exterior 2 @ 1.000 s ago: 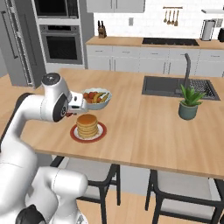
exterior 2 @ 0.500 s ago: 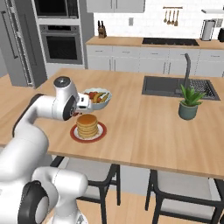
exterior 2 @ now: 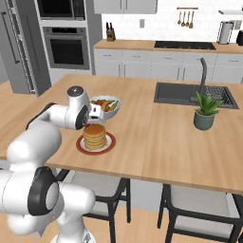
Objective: Take the strawberry from the fridge and place it on top of the pancake, located on the dining counter.
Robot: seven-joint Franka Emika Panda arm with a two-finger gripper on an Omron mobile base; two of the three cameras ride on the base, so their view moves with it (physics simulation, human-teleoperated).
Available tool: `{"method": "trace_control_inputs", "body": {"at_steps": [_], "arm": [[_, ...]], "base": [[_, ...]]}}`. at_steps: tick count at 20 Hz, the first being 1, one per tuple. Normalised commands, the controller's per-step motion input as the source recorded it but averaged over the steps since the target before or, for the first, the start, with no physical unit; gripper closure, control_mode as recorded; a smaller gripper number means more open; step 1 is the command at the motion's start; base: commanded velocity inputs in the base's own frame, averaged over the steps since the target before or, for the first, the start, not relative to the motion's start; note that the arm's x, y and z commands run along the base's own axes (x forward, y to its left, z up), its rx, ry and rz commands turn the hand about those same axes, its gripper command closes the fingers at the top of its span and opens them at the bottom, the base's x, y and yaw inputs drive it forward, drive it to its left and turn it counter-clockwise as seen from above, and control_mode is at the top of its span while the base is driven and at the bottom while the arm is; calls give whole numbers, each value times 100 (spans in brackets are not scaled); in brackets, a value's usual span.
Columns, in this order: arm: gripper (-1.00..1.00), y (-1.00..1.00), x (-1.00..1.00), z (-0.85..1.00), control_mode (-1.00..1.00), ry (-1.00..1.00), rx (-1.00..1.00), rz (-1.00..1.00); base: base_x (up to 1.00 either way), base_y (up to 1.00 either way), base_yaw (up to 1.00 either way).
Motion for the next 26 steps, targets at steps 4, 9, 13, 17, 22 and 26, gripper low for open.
{"method": "trace_control_inputs", "body": {"at_steps": [4, 9, 13, 17, 22, 26], "arm": [[100, 1, 40, -41, -100, 4, -2, 0], [100, 0, 29, -22, -100, 0, 0, 0], [100, 0, 19, -3, -100, 0, 0, 0], [100, 1, 15, -6, -100, 0, 0, 0], [100, 3, -3, -13, -100, 0, 0, 0], [100, 23, 1, -11, -100, 0, -1, 0]], "base": [[0, 0, 0], [0, 0, 0], [0, 0, 0], [0, 0, 0], [0, 0, 0], [0, 0, 0]]}}
